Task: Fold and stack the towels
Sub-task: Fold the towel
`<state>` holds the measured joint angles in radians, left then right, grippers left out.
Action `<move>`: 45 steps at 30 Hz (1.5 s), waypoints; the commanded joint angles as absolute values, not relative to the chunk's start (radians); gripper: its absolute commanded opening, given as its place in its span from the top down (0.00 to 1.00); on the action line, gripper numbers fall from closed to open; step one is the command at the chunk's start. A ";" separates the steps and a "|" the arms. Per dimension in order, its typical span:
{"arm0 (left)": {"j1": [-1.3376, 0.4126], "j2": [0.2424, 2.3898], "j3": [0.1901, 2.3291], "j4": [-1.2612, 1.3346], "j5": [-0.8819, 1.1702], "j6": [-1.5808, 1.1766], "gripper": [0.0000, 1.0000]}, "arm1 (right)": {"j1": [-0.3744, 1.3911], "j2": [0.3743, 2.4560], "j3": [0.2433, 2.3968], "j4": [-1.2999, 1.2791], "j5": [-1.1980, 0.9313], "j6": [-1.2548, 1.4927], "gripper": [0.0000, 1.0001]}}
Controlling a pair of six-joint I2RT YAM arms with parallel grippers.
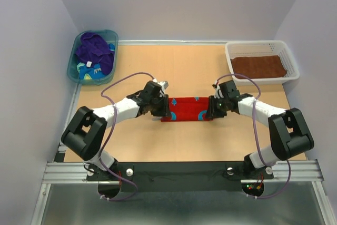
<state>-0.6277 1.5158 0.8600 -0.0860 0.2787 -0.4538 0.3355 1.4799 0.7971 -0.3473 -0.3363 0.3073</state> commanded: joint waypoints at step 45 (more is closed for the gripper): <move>-0.552 1.445 0.836 -0.129 0.029 -0.419 0.29 | 0.299 1.398 0.799 -0.145 0.049 0.341 0.64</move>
